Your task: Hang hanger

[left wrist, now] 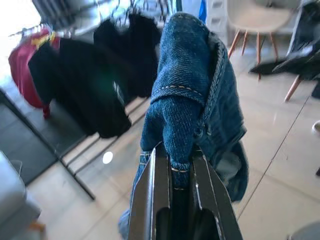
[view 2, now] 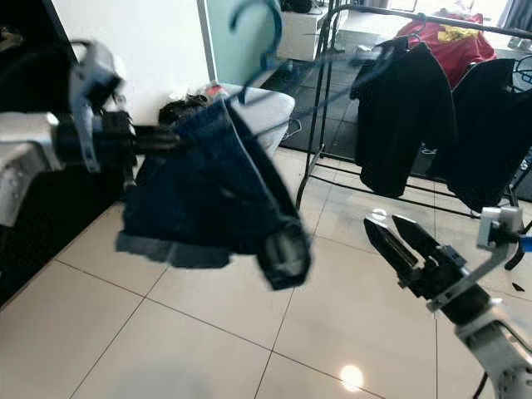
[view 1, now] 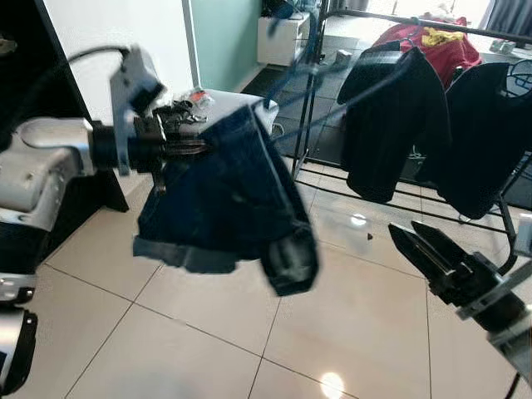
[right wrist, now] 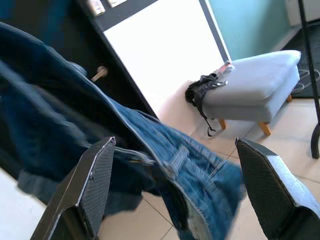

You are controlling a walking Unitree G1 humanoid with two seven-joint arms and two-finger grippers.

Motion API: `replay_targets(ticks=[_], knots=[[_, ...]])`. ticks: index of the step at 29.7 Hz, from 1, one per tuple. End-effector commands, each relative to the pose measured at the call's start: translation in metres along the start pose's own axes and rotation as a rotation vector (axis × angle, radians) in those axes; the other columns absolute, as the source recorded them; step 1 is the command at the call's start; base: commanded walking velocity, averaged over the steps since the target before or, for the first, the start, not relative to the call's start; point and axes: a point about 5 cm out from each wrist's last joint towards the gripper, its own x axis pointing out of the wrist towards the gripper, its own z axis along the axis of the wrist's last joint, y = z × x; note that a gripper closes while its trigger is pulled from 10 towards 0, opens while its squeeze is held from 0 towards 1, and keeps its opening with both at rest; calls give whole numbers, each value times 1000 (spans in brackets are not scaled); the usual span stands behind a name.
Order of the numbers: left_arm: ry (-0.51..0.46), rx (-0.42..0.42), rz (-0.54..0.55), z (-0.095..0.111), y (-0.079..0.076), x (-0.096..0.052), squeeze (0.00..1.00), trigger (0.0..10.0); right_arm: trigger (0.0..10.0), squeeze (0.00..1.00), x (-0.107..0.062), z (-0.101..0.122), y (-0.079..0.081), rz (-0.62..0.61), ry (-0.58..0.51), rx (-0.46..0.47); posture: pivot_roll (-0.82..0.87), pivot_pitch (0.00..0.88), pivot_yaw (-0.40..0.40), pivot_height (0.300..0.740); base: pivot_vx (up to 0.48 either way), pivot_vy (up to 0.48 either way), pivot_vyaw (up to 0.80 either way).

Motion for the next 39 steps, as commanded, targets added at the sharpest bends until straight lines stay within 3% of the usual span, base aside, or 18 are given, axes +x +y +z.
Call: replay_targets(ticks=[1, 5, 7, 9, 10, 13, 17, 19, 22, 26, 29, 34, 39], knots=[[-89, 30, -36, 18, -3, -2, 0, 0, 10000, 0, -3, 2, -5, -45, -3, 21, -50, 100, -15, 740, 0, 0, 0], [-155, 30, -62, 34, -6, -2, 0, 0, 10000, 0, 0, 2, -4, -59, -1, 36, -50, 103, -20, 740, 0, 0, 0], [-188, 29, -66, 44, -7, 2, 0, 0, 10000, 0, 2, -9, -8, -127, 115, -70, -51, 105, -20, 740, 0, 0, 0], [-188, 29, -66, 44, -7, 2, 0, 0, 10000, 0, 2, -9, -8, -127, 115, -70, -51, 105, -20, 740, 0, 0, 0], [-205, 30, -76, 50, -10, 5, 0, 0, 10000, 0, 3, -18, -10, -166, 203, -154, -49, 105, -22, 740, 0, 0, 0], [-251, 28, -102, 65, -18, 14, 0, 0, 10000, 0, 9, -27, -9, -180, 283, -227, -43, 103, -21, 740, 0, 0, 0], [-267, 29, -116, 72, -22, 21, 0, 0, 10000, 0, 21, -21, 9, -72, 227, -177, -40, 100, -17, 740, 0, 0, 0], [-249, 34, -113, 68, -22, 25, 0, 0, 10000, 0, 28, -9, 30, 69, 114, -87, -41, 99, -14, 740, 0, 0, 0], [-228, 26, -98, 63, -20, 28, 0, 0, 10000, 0, 29, 6, 46, 190, -2, 24, -44, 97, -12, 740, 0, 0, 0], [-217, 17, -78, 60, -18, 30, 0, 0, 10000, 0, 25, 9, 60, 289, -8, 37, -48, 96, -9, 740, 0, 0, 0], [-219, 8, -50, 61, -17, 33, 0, 0, 10000, 0, 21, -3, 75, 362, 98, -24, -54, 94, -8, 740, 0, 0, 0], [-231, 7, -51, 65, -20, 37, 0, 0, 10000, 0, 24, -7, 78, 355, 125, -33, -55, 89, -10, 740, 0, 0, 0], [-242, 18, -68, 70, -24, 39, 0, 0, 10000, 0, 31, -11, 65, 244, 181, -77, -52, 85, -10, 740, 0, 0, 0]])
